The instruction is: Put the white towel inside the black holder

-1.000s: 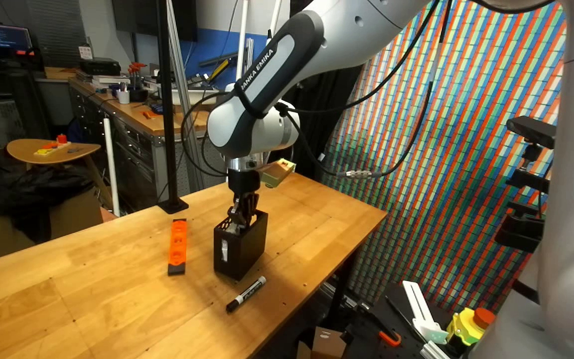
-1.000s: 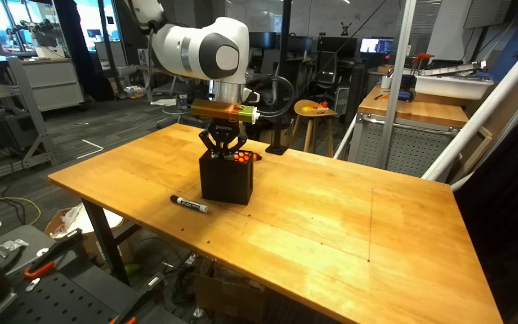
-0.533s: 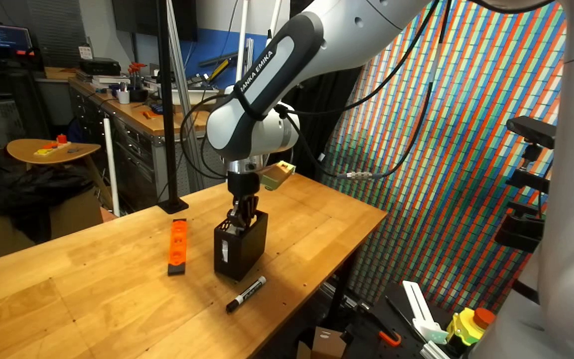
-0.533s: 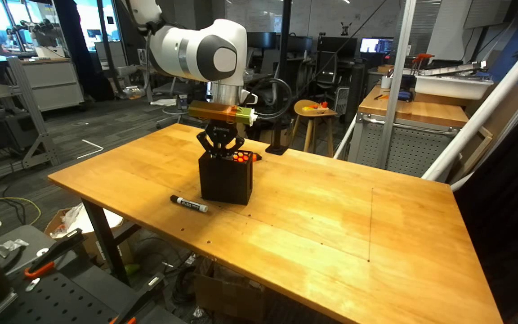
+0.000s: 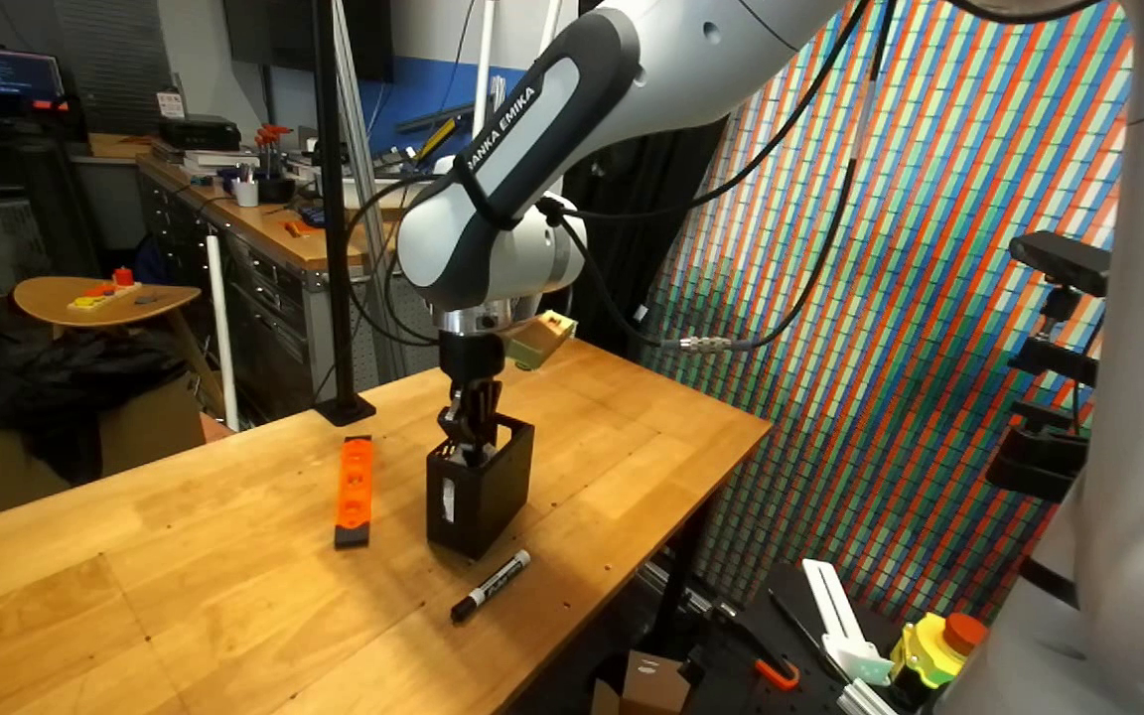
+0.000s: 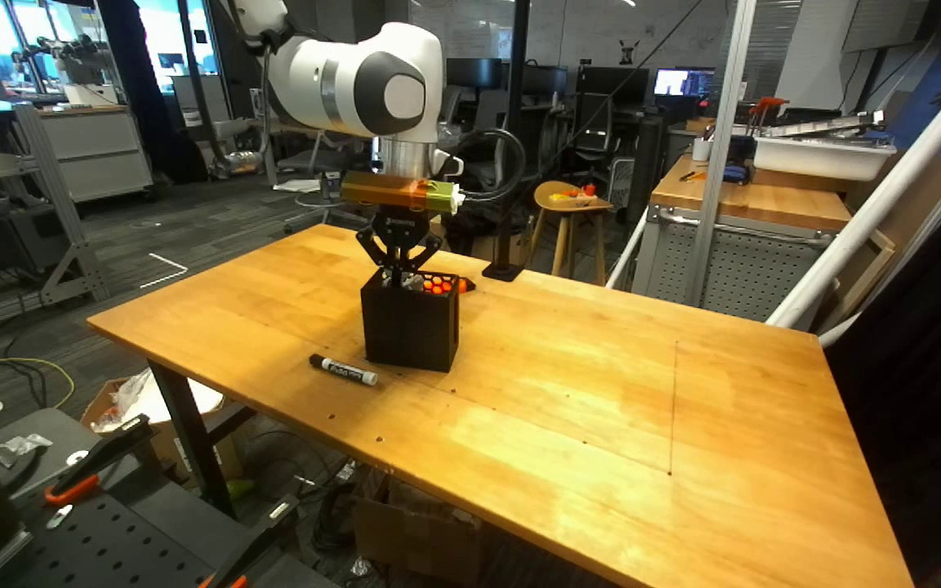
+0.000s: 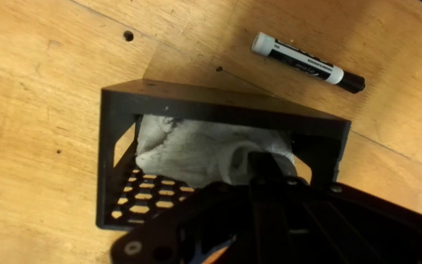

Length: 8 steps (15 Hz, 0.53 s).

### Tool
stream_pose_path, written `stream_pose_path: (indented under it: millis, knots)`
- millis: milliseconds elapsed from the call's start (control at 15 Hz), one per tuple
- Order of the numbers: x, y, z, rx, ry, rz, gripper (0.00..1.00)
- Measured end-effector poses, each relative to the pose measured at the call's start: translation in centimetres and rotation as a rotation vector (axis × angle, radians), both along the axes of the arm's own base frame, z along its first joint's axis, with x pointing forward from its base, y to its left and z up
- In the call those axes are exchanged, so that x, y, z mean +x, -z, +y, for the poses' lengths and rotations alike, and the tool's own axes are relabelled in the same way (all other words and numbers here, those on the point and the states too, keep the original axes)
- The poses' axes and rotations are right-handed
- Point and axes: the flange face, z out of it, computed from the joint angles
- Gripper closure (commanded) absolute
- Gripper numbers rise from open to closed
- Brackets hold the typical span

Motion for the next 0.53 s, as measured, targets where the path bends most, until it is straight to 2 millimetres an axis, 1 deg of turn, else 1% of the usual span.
stream_pose_path:
  millis: [267,533]
  knots:
    - [0.7,-1.8,-0.3,-0.01,-0.001,-0.036,1.0]
    - [0.8,-1.9,-0.4,-0.011,0.002,-0.039,1.0]
